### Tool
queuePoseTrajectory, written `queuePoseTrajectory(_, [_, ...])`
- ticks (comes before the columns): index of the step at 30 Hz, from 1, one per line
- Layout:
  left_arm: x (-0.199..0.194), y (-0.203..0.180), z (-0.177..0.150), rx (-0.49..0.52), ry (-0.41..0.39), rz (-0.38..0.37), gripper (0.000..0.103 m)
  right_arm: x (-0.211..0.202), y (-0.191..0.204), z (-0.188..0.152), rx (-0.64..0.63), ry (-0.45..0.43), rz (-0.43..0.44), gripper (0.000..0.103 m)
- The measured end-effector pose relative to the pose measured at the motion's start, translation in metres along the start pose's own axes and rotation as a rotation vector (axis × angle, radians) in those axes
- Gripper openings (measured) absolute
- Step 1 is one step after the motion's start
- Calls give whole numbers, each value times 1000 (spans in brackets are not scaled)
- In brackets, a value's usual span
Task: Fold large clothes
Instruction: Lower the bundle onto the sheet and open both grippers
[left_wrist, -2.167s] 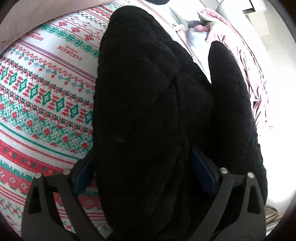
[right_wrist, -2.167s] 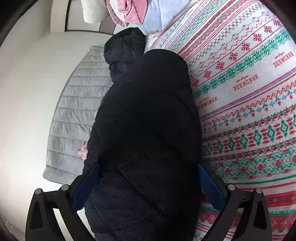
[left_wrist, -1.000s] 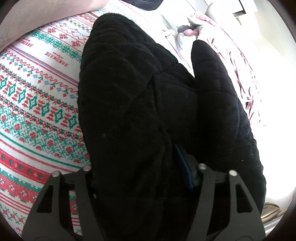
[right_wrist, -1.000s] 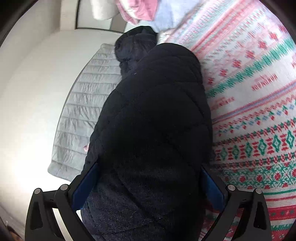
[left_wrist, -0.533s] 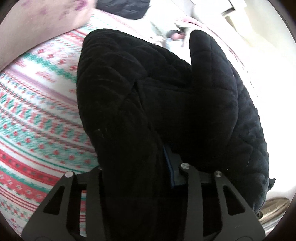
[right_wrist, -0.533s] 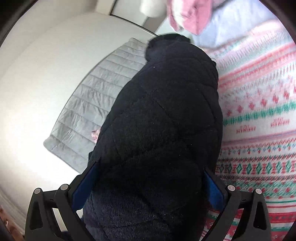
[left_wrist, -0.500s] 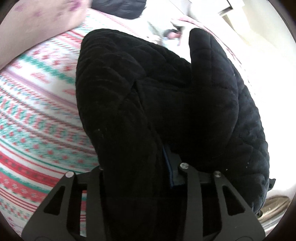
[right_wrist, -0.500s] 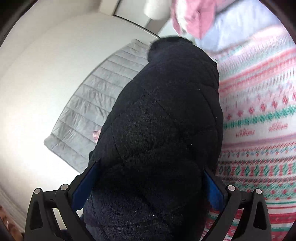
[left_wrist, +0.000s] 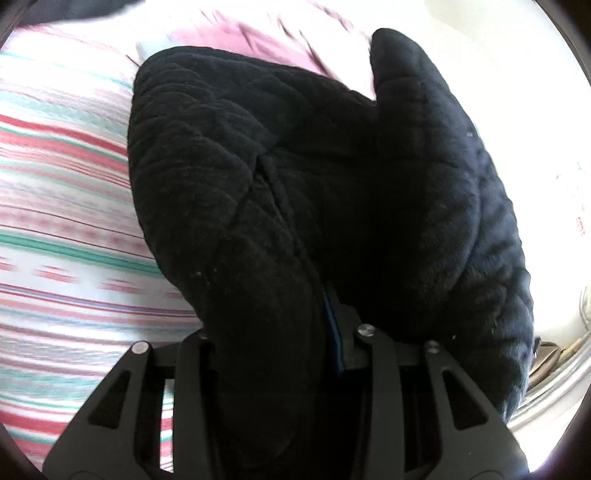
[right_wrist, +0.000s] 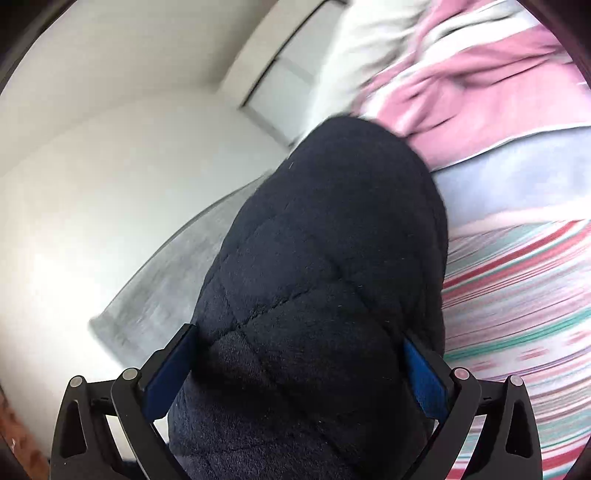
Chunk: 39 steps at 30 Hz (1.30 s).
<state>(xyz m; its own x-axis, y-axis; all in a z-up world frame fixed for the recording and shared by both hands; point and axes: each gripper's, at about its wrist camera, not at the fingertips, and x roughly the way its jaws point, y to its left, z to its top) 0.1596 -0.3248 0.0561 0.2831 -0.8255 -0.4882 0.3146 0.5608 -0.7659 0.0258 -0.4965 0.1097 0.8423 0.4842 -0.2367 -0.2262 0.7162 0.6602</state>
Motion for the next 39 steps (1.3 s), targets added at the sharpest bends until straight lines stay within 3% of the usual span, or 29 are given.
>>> queuePoseTrajectory(3, [66, -1, -8, -30, 69, 35, 39, -24, -51, 11, 1, -25, -211, 103])
queuePoseTrajectory(5, [106, 12, -17, -69, 138, 78, 42, -29, -98, 8, 115, -42, -352, 102])
queuePoseTrajectory(6, [114, 16, -19, -69, 139, 60, 44, -30, -122, 3, 195, -27, -393, 99])
queuePoseTrajectory(8, [114, 22, -17, -53, 120, 37, 49, -33, -149, -6, 346, -12, -325, 94])
queuePoseTrajectory(10, [109, 27, -11, -46, 138, 29, 49, -38, -138, -2, 278, -33, -387, 94])
queuePoseTrajectory(12, [98, 29, 0, -45, 155, 18, 49, -33, -106, 4, 149, -32, -482, 94])
queuePoseTrajectory(15, [80, 27, 14, -42, 153, 15, 49, -27, -66, 9, 28, -21, -557, 94])
queuePoseTrajectory(17, [60, 18, 7, -29, 136, 30, 49, -20, -40, 9, -42, -13, -619, 94])
queuePoseTrajectory(19, [42, 14, -4, -1, 130, 35, 49, -15, -11, 6, -93, -17, -625, 94])
queuePoseTrajectory(26, [-37, -1, -11, 199, 43, 229, 49, 17, 67, -34, -228, 32, -660, 94])
queuePoseTrajectory(30, [-75, -12, -31, 330, 4, 360, 50, 54, 73, -66, -214, 201, -738, 94])
queuePoseTrajectory(35, [-98, -2, -49, 367, 4, 410, 53, 109, 41, -129, -273, 402, -981, 95])
queuePoseTrajectory(37, [-105, 5, -55, 365, 1, 447, 53, 116, 44, -139, -302, 397, -1040, 95])
queuePoseTrajectory(39, [-111, 12, -60, 354, 0, 454, 53, 112, 50, -146, -285, 357, -1046, 95])
